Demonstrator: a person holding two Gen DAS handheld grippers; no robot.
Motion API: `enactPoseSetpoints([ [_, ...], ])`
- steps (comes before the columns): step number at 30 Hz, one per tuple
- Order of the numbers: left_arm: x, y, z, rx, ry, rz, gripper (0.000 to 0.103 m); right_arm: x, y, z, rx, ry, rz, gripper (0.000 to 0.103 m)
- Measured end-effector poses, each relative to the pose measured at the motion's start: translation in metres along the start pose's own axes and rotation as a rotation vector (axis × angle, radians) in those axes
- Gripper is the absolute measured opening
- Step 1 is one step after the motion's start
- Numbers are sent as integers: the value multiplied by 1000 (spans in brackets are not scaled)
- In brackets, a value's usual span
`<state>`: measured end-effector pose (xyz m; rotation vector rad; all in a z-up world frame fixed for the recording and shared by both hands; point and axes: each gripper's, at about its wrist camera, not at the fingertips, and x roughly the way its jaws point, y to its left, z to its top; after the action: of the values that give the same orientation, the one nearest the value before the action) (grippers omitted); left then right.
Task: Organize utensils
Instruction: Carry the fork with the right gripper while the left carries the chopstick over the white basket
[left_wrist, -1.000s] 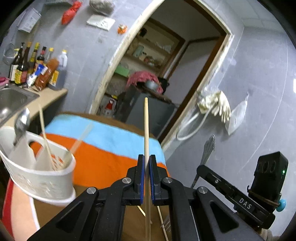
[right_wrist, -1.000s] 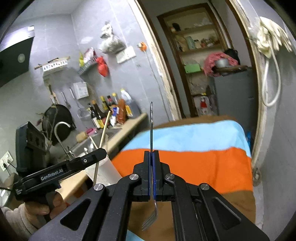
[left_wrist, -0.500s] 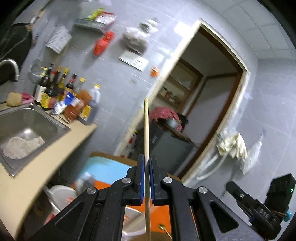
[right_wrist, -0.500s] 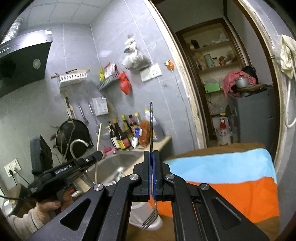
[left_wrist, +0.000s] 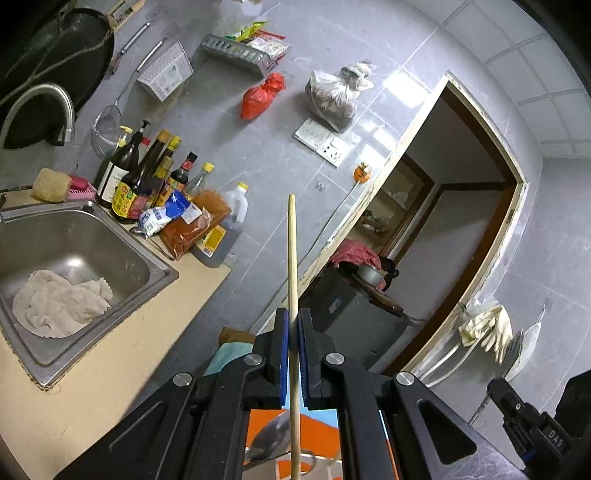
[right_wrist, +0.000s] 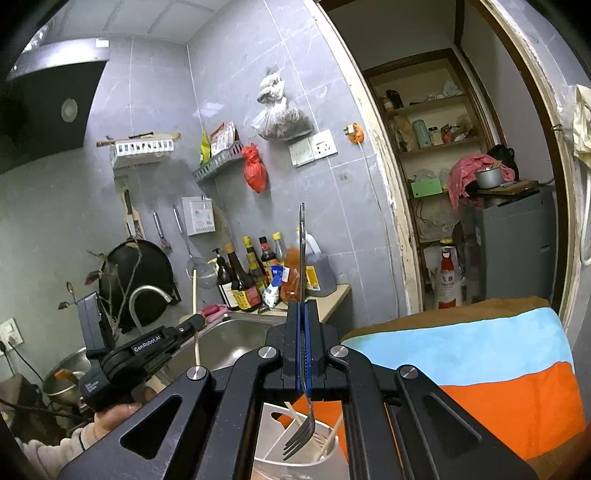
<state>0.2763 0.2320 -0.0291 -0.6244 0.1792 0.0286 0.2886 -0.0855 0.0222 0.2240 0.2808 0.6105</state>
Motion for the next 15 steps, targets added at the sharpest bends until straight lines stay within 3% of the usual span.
enactPoseSetpoints([
  [15, 1, 3, -35, 95, -2, 58, 5, 36, 10, -32, -33, 72, -56, 2],
])
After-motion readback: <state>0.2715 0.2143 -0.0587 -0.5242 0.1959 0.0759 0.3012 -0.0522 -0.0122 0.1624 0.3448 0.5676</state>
